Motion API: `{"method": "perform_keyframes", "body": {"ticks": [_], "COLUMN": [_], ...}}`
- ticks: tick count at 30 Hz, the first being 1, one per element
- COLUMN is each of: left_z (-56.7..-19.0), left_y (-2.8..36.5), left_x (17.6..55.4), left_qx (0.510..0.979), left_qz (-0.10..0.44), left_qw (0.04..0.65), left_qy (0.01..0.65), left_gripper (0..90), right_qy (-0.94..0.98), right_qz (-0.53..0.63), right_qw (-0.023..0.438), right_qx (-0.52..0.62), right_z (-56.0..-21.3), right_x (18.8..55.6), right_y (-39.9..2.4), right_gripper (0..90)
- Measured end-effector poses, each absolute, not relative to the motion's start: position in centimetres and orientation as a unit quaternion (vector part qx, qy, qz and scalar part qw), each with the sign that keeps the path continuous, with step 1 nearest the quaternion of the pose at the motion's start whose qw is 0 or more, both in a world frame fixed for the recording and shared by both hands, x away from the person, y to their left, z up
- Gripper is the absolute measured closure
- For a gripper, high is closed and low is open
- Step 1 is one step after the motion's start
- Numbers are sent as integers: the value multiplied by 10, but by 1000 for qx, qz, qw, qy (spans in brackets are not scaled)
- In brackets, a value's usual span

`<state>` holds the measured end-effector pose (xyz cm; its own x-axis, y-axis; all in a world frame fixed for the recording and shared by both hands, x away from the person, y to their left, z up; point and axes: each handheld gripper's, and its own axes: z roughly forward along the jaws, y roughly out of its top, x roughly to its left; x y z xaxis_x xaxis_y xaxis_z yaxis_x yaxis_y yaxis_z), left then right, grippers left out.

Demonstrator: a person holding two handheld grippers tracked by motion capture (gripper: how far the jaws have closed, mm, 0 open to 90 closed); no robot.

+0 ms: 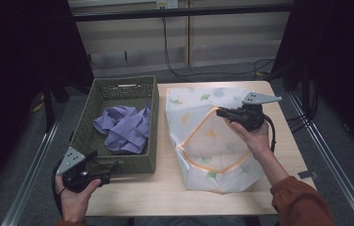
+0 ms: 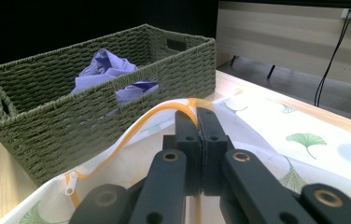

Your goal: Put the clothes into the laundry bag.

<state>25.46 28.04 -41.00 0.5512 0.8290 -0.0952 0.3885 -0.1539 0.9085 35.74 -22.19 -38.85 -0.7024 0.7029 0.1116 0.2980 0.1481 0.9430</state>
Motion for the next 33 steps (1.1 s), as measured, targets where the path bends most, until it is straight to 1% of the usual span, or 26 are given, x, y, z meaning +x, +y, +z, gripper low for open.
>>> {"method": "perform_keyframes", "body": {"ticks": [3,5,10,16,28,33], "left_z": [-402,-396,-384,-377,-376,-378], "left_y": [281,280,276,271,271,272], "left_x": [263,268,282,300,340,355], "left_qx": [732,738,736,740,748,749], "left_qz": [215,225,230,233,218,223], "left_qw": [494,487,496,493,466,449], "left_qy": [417,410,399,394,420,433], "left_gripper": [98,101,101,100,100,101], "right_qy": [735,735,736,737,737,737], "right_qz": [558,557,558,556,557,558], "right_qw": [180,179,175,174,172,171], "right_qx": [341,342,342,342,343,341], "right_z": [-389,-390,-391,-391,-392,-392], "right_x": [358,358,359,359,360,361], "right_y": [-222,-223,-223,-223,-224,-224], "right_gripper": [894,894,894,894,894,894]}}
